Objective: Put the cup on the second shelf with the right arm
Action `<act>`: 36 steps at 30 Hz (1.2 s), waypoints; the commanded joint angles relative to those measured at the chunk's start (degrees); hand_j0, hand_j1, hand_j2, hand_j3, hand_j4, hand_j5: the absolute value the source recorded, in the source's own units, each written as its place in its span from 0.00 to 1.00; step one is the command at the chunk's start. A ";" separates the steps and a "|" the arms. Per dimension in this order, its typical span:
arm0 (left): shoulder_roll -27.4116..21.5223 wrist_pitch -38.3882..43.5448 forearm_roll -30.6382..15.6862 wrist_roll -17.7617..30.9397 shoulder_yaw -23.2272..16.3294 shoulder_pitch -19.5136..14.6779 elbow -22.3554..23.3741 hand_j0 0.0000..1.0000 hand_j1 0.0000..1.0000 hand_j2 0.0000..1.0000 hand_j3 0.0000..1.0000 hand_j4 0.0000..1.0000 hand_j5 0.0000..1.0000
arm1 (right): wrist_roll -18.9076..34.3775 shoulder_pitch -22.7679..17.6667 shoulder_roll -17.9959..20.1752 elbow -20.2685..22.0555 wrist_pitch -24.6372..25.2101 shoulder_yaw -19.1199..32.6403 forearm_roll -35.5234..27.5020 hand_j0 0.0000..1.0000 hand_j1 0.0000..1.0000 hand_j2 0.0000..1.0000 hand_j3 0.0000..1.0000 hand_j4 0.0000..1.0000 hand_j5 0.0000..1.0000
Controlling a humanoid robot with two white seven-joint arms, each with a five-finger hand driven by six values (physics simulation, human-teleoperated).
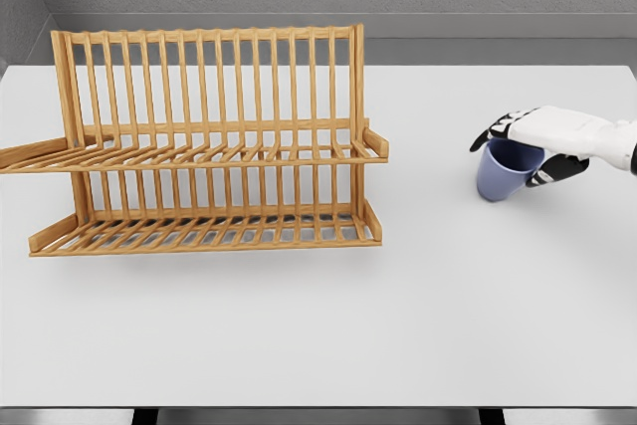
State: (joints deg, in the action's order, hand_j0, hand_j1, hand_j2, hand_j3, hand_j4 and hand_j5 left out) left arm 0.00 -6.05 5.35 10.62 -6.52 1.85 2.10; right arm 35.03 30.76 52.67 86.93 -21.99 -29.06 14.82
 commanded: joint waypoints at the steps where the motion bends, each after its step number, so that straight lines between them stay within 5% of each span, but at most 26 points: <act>1: 0.00 -0.01 0.01 0.01 0.02 0.00 0.01 1.00 1.00 1.00 1.00 1.00 1.00 | -0.03 0.00 0.15 0.79 0.02 0.41 -0.23 0.74 0.74 0.74 0.74 0.74 0.74; 20: 0.00 -0.01 0.01 0.01 0.02 0.00 0.01 1.00 1.00 1.00 1.00 1.00 1.00 | -0.03 5.10 0.50 1.32 0.10 0.59 -0.23 0.73 0.73 0.73 0.73 0.73 0.73; 36: 0.00 -0.01 0.01 0.01 -0.07 0.00 0.01 1.00 1.00 1.00 1.00 1.00 1.00 | -0.03 6.85 0.24 6.32 0.37 3.58 -0.41 0.72 0.72 0.72 0.72 0.72 0.72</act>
State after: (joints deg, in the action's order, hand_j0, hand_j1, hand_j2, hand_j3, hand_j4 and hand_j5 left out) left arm 0.00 -6.06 5.35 10.62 -6.53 1.85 2.10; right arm 35.04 37.70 52.96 92.65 -21.78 -25.66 14.63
